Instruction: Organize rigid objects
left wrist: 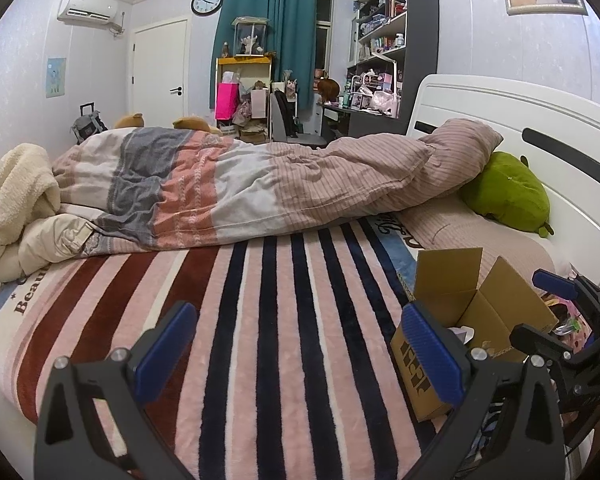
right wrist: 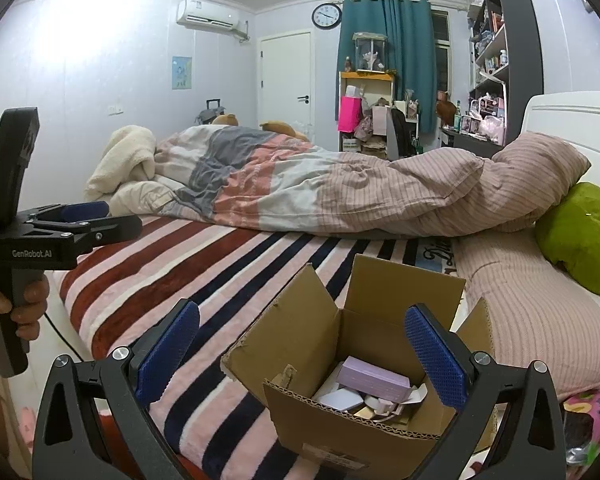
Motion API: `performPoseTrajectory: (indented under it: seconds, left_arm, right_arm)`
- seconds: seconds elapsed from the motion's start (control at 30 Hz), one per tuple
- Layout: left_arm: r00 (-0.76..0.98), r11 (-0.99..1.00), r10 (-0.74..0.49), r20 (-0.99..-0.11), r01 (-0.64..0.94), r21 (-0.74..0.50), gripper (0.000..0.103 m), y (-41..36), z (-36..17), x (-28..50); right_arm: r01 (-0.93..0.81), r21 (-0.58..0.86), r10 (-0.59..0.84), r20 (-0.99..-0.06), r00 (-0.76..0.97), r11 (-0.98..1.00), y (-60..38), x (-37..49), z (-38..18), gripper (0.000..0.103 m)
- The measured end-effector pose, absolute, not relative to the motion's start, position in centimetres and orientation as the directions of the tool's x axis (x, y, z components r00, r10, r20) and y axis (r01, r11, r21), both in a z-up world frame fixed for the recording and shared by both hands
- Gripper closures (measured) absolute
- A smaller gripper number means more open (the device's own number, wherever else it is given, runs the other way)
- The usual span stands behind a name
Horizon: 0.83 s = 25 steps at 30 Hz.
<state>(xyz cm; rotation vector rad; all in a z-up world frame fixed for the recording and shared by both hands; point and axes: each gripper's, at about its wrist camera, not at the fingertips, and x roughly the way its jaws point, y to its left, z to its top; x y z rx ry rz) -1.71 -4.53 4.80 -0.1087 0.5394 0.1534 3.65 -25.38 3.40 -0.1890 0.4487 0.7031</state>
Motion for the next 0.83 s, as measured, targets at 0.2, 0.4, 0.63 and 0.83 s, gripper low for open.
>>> performPoseTrajectory:
  seconds: [0.2, 0.4, 0.63, 0.83]
  left_arm:
    - [0.848, 0.983, 0.12, -0.517, -0.176, -0.06, 0.001, -4.57, 4.82, -1.72]
    - [0.849, 0.983, 0.12, -0.515, -0.175, -0.059, 0.001, -4.56, 4.89, -1.83]
    - [0.848, 0.983, 0.121, -0.515, -0.175, -0.057, 0.001, -4.52, 4.88, -1.79]
    - [0.848, 0.984, 0.118, -0.516, -0.171, -0.056, 0.001, -4.51, 4.89, -1.78]
  right_arm:
    - [-0.66, -0.017, 0.58, -0.46, 0.672, 0.751, -25.22, 3.61, 3.29, 0.0]
    - [-0.661, -0.015, 0.581, -0.461, 0.671, 0.75, -25.31, 3.68, 3.32, 0.0]
    - [-0.661, -0.012, 0.582, -0.463, 0.669, 0.75, -25.31, 3.73, 3.27, 0.0]
    - [-0.66, -0.013, 0.581, -0.462, 0.67, 0.751, -25.36, 3.73, 3.34, 0.0]
